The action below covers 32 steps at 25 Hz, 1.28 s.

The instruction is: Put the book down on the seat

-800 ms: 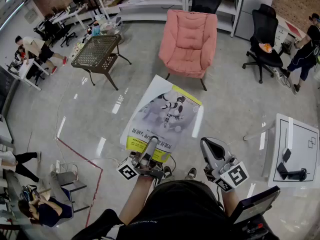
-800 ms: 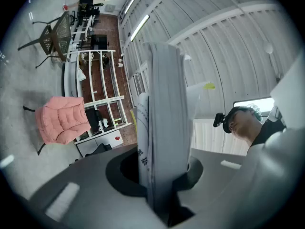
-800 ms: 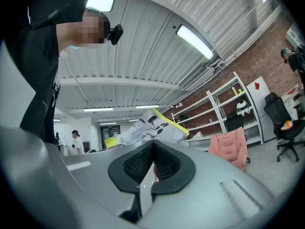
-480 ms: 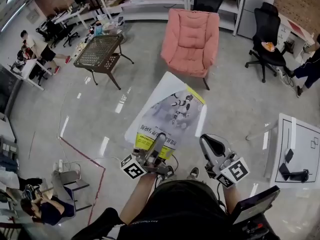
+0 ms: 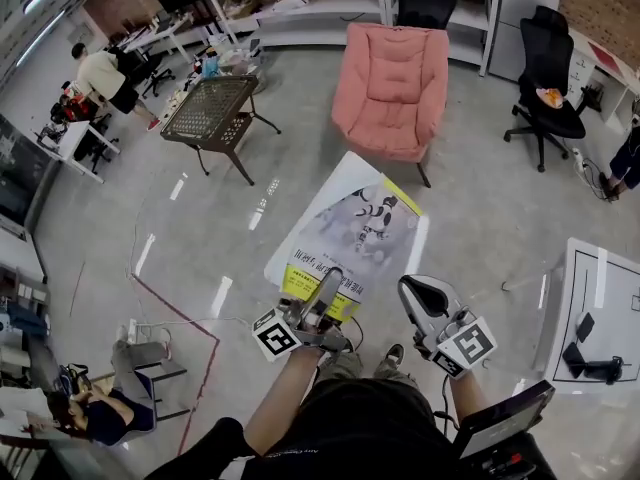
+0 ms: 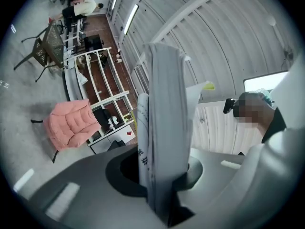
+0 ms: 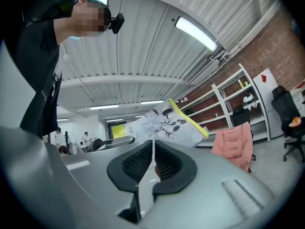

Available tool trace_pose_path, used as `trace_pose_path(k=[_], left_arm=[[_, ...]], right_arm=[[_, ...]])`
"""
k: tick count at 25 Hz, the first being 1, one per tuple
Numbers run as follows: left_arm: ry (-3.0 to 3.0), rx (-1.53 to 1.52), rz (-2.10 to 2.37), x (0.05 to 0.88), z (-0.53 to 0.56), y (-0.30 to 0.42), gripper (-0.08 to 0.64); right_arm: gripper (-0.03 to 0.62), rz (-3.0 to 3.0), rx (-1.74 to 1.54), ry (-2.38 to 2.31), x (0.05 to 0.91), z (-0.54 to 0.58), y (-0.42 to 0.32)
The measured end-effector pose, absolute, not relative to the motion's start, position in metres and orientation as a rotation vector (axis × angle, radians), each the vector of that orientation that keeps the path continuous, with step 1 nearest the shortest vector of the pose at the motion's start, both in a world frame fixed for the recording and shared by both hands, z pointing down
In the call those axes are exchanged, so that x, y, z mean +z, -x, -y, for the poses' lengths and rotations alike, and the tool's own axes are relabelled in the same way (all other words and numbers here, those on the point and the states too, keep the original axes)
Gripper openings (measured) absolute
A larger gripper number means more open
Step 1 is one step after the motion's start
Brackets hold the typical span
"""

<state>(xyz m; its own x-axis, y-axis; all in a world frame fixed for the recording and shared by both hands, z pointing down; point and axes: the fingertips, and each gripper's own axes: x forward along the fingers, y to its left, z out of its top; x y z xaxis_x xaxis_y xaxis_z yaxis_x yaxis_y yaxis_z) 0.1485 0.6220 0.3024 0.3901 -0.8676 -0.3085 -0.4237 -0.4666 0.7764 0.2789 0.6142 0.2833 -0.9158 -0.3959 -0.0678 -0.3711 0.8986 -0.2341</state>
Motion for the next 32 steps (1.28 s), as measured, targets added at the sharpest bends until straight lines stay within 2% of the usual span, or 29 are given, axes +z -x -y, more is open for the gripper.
trace_pose_path(k=[8,22,32], left_arm=[[-2.055,-0.969,1.050,0.311,-0.605,-0.127,0.072],[-2.082,-0.930,0.900,0.311,-0.520,-0.023,0.072],[-2.068,-0.910,0.932,0.330,-0.438,-0.011,0.072]], right_arm=[[0.023,-2.952,-0.371,0.663,0.295,-0.585,-0.265],[0.020,-2.928,-0.369,0.751,0.281,-0.515,-0.144],[0.017,-2.958,-0.387,0.761,0.312,-0.431,-0.133]])
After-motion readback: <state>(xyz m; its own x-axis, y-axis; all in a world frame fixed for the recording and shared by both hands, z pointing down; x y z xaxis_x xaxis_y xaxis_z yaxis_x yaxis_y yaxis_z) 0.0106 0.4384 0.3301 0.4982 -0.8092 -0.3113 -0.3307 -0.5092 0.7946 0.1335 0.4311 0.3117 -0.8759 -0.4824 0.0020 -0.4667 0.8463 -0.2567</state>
